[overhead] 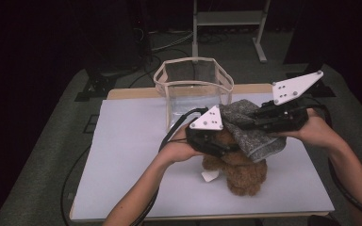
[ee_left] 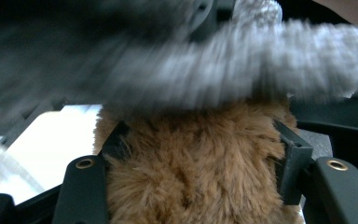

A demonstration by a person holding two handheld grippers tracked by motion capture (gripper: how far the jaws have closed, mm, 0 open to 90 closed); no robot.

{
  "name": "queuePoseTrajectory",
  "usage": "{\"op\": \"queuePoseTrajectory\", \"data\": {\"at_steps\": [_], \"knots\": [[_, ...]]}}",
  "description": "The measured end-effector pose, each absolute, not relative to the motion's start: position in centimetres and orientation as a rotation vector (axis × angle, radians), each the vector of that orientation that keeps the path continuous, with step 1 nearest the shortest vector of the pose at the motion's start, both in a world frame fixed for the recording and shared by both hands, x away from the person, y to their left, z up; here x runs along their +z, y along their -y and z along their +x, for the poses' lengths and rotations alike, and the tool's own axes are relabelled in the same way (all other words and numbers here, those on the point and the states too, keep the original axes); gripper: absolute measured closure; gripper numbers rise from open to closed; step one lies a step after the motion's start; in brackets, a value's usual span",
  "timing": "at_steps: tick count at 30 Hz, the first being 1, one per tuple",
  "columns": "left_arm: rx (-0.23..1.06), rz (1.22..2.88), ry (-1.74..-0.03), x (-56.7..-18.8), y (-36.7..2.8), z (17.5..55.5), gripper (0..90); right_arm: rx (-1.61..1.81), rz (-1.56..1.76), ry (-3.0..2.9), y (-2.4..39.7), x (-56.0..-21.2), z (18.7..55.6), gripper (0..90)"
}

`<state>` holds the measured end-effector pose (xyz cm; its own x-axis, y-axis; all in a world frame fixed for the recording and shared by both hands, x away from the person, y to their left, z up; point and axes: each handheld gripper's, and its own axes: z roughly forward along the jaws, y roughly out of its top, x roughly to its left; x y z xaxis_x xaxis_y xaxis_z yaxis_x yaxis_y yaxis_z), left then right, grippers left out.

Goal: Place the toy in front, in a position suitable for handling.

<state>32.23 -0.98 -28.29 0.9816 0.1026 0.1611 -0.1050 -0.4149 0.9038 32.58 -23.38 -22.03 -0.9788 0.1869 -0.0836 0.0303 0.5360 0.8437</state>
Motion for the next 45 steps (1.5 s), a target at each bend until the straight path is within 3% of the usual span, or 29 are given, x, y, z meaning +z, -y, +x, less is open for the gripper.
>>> {"op": "queuePoseTrajectory", "data": {"at_steps": [6,13,18,27,31,35,37,45], "knots": [[0.216,1.991,0.004,-28.3,2.7,32.2,23.5,1.389,0.266,-2.630,25.4,-23.4,32.7,78.3],[0.269,2.002,-0.010,-27.8,2.0,32.1,16.5,1.335,0.321,-2.632,27.2,-23.8,32.6,78.6],[0.211,2.010,-0.066,-29.0,1.4,32.9,13.3,1.430,0.396,-2.592,29.0,-24.4,32.6,78.6],[0.105,1.963,-0.100,-32.0,3.1,33.1,5.3,1.414,0.344,-2.598,27.7,-24.4,32.5,78.4],[0.100,1.948,-0.109,-32.9,3.6,33.0,12.4,1.428,0.342,-2.598,27.5,-24.6,32.4,78.1],[0.115,1.882,-0.106,-33.5,3.6,33.0,37.2,1.424,0.325,-2.599,27.1,-24.7,32.1,77.8],[0.116,1.859,-0.104,-33.4,3.3,33.1,42.7,1.440,0.327,-2.583,27.2,-24.5,32.1,77.8],[0.123,1.826,-0.088,-32.9,2.5,32.8,46.4,1.386,0.275,-2.565,27.2,-23.1,31.5,77.4]]}}
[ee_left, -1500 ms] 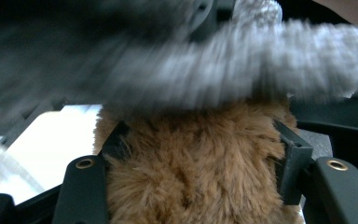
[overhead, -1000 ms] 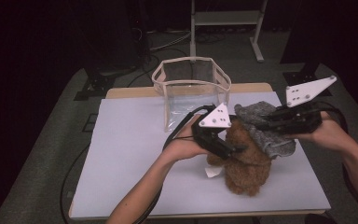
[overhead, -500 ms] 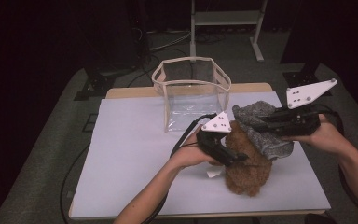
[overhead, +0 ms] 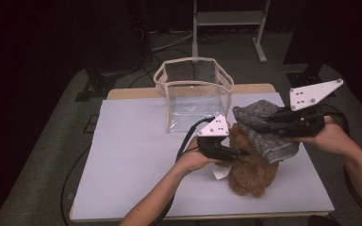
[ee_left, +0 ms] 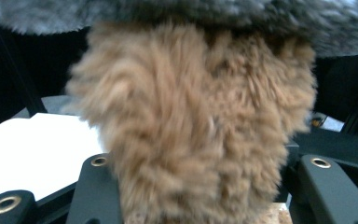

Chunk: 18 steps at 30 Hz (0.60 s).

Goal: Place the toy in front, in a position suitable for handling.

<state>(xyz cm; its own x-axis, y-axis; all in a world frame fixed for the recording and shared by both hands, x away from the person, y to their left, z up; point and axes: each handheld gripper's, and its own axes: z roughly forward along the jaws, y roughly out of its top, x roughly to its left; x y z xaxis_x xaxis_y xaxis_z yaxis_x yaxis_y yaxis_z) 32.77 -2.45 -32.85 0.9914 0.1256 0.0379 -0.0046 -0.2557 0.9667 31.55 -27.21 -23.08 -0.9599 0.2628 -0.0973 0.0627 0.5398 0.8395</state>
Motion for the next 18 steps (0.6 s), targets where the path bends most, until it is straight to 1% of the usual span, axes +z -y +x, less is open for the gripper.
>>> {"op": "queuePoseTrajectory", "data": {"at_steps": [7,10,13,18], "knots": [[0.148,1.853,-0.073,-31.9,1.4,32.2,46.3,1.390,0.308,-2.549,29.2,-22.4,31.1,77.4],[0.152,1.873,-0.064,-31.4,1.0,32.0,46.2,1.400,0.304,-2.553,29.3,-22.2,31.1,77.4],[0.155,1.893,-0.066,-30.9,0.7,31.9,46.2,1.378,0.263,-2.568,28.2,-21.7,31.2,77.4],[0.171,1.934,-0.050,-30.5,0.0,31.8,46.1,1.384,0.169,-2.604,24.8,-21.3,31.6,77.3]]}}
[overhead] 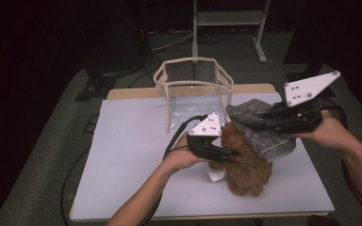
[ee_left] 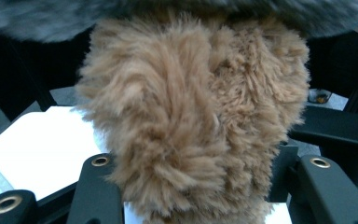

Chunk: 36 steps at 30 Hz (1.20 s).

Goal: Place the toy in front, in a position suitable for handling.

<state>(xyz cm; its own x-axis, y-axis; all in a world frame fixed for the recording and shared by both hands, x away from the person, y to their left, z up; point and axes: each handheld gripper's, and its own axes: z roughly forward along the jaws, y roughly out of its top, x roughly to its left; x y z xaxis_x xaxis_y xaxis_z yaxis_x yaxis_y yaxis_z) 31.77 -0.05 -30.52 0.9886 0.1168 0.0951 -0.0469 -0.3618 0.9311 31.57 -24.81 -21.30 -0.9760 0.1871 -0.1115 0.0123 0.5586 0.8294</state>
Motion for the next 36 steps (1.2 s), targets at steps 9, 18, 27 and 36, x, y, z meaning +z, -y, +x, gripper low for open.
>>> {"op": "queuePoseTrajectory", "data": {"at_steps": [9,18,27,36], "knots": [[0.172,1.931,-0.074,-30.5,-1.5,31.8,45.8,1.378,0.218,-2.603,26.4,-21.3,31.9,77.4],[0.208,1.978,-0.022,-30.0,-0.4,31.3,44.8,1.344,0.123,-2.641,23.4,-20.9,32.0,77.3],[0.201,1.967,-0.067,-30.2,-2.2,31.6,44.1,1.399,0.234,-2.593,26.2,-21.5,32.3,77.3],[0.202,1.972,-0.086,-30.3,-3.0,31.6,43.4,1.552,0.282,-2.536,28.0,-23.4,32.3,77.2]]}}
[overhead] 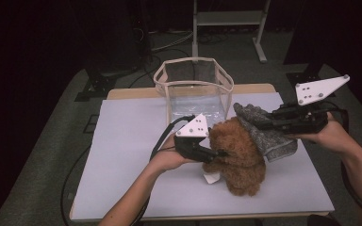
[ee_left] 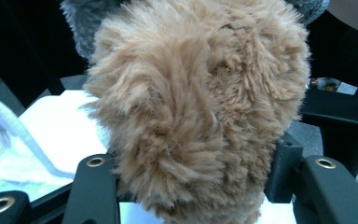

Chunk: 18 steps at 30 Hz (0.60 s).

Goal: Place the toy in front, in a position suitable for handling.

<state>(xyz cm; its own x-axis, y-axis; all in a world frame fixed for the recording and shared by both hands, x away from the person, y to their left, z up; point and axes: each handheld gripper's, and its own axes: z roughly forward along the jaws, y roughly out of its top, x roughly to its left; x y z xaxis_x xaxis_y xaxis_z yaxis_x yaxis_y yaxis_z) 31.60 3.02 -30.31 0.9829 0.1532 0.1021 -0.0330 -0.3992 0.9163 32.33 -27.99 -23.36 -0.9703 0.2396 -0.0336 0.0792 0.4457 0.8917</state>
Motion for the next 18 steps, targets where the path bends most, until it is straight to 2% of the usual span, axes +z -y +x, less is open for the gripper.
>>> {"op": "queuePoseTrajectory", "data": {"at_steps": [11,18], "knots": [[0.199,1.979,-0.182,-31.4,-6.5,32.0,41.9,1.614,0.320,-2.535,27.3,-26.3,32.6,77.1],[0.180,1.983,-0.251,-33.5,-10.3,32.1,41.5,1.612,0.331,-2.593,24.8,-30.8,33.3,76.9]]}}
